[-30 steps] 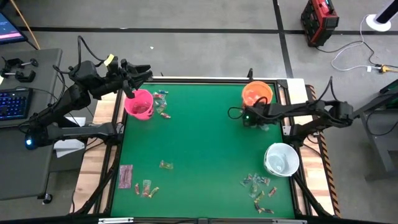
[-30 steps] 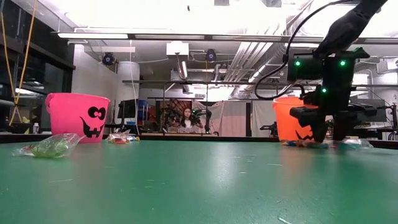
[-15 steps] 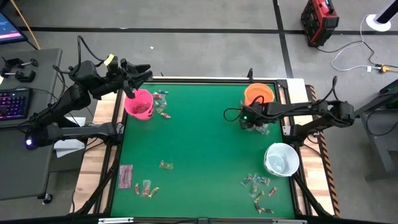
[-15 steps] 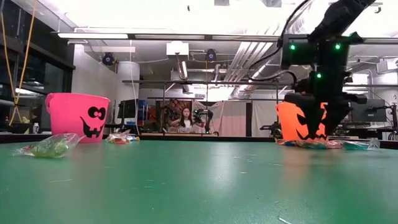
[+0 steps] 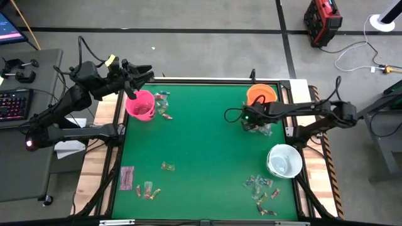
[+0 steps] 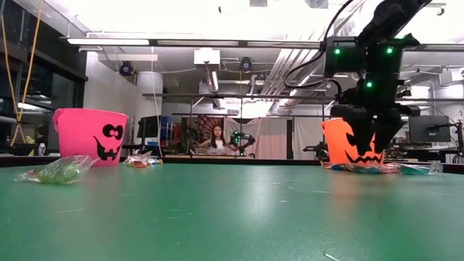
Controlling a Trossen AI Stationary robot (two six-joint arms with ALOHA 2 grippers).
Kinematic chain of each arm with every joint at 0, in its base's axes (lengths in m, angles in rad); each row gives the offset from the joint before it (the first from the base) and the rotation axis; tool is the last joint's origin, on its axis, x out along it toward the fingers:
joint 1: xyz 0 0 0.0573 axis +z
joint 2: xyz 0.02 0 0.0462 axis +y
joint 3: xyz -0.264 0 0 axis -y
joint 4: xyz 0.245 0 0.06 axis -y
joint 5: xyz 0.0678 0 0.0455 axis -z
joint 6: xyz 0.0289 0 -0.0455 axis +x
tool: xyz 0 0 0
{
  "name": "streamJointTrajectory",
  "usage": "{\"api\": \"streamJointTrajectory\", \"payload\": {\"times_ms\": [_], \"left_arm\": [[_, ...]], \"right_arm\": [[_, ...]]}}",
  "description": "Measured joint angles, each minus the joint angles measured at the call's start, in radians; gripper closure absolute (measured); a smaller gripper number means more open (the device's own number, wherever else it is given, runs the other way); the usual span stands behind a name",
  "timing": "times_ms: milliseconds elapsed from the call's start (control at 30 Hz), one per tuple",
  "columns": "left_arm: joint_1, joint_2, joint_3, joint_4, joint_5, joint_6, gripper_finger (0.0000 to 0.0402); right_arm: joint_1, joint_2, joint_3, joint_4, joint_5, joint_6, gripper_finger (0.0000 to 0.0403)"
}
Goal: Sort candy by brand, put in halloween buckets
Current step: Put the red candy into the pink bucket
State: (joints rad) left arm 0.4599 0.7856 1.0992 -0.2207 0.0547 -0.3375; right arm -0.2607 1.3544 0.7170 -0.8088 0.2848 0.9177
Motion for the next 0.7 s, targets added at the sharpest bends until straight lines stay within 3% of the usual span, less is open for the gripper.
{"api": "streamJointTrajectory", "payload": {"times_ms": [500, 700], "left_arm": [[0.0, 0.0, 0.0, 0.0, 0.0, -0.001, 0.0208], [0.0, 0.0, 0.0, 0.0, 0.0, -0.001, 0.0208]], "right_arm": [[0.0, 0.151, 0.001, 0.009, -0.024, 0.006, 0.0201], [0.0, 0.157, -0.003, 0.006, -0.06, -0.019, 0.0264]]}}
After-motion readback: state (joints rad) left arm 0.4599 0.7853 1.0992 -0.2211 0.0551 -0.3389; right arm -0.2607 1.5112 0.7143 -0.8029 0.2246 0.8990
